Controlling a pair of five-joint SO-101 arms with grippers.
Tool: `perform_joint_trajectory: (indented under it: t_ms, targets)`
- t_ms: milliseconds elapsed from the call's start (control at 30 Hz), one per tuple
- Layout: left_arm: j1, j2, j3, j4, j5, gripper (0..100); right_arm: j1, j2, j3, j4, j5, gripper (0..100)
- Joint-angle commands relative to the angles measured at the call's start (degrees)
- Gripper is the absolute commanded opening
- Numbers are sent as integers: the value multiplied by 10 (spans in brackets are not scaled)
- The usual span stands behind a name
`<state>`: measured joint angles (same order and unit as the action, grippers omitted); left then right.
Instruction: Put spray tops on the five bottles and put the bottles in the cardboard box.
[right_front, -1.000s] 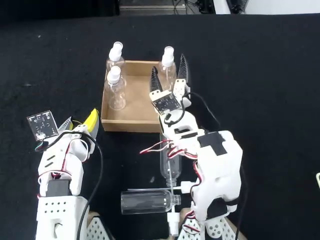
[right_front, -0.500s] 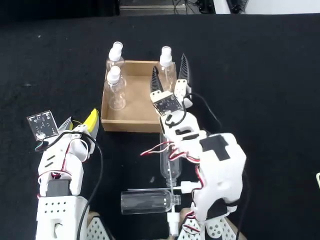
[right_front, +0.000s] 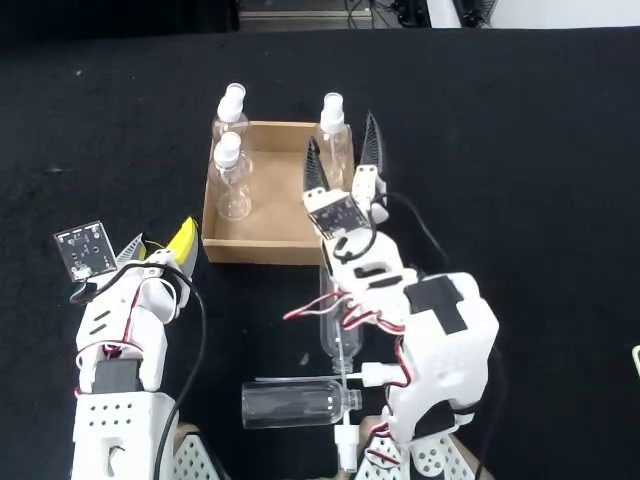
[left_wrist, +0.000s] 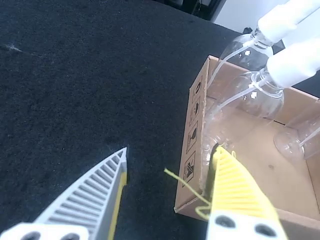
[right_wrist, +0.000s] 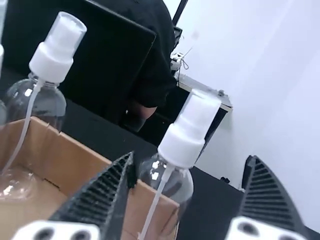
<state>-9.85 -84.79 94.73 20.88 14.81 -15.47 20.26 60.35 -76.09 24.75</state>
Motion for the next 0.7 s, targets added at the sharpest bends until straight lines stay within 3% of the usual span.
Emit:
perform_joint_trajectory:
  t_ms: [0, 433, 533, 667]
  targets:
    - [5, -11, -9, -12, 0, 251, 12, -58, 34, -37, -3, 310]
    - [5, -11, -8, -12, 0, 251, 17, -281, 164, 65, -4, 307]
    - [5, -11, -8, -12, 0, 251, 23, -345, 191, 147, -4, 227]
    - [5, -11, -8, -12, 0, 251, 58, -438, 189, 331, -4, 28]
